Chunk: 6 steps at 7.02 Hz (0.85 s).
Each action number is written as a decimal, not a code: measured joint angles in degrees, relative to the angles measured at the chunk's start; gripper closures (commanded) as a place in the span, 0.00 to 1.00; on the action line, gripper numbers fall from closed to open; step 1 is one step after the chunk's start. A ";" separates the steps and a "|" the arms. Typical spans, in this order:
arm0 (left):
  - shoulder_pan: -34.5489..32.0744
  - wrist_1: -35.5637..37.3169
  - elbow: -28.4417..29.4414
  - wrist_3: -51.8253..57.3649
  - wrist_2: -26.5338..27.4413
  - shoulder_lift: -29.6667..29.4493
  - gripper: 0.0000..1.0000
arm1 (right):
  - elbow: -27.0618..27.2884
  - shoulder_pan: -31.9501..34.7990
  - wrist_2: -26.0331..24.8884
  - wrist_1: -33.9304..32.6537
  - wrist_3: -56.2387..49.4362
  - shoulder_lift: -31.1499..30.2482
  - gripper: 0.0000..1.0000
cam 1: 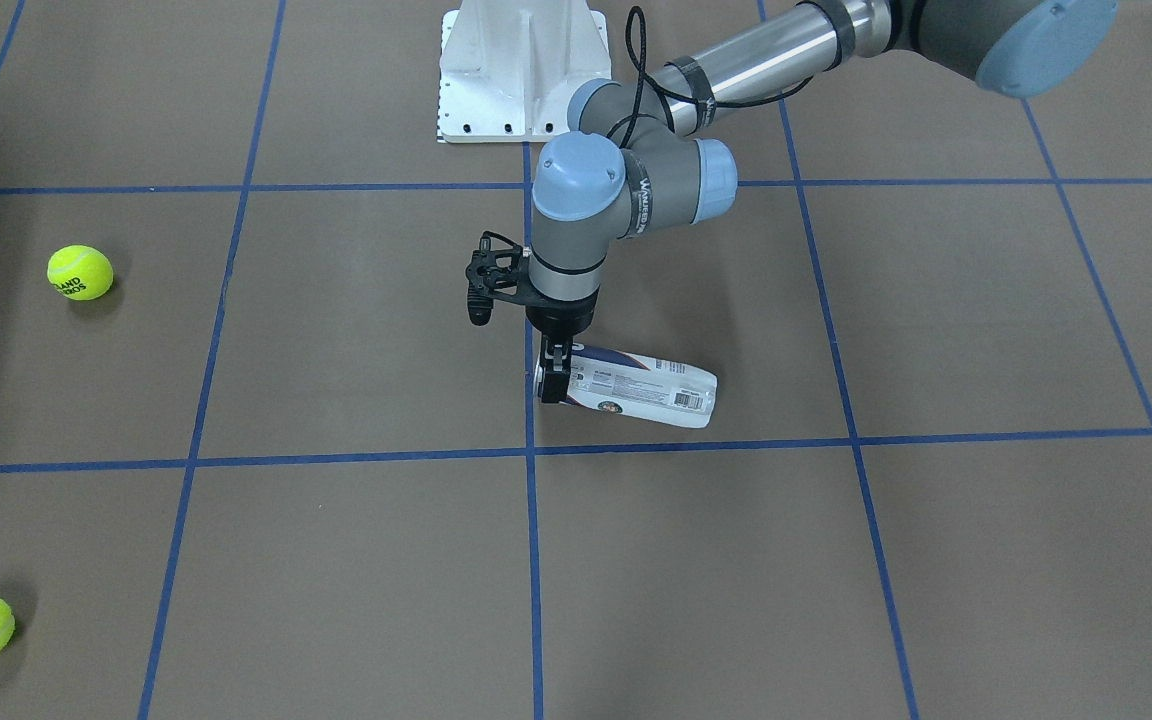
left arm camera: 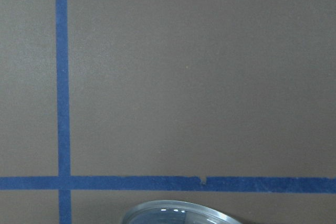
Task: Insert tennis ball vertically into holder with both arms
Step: 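Close the left gripper on the can's open end, then lift the can with the left gripper and tilt it upright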
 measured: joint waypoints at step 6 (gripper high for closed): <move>-2.57 -14.83 -6.74 -12.65 0.09 -0.56 0.31 | -0.07 0.00 0.08 0.00 0.00 0.00 0.00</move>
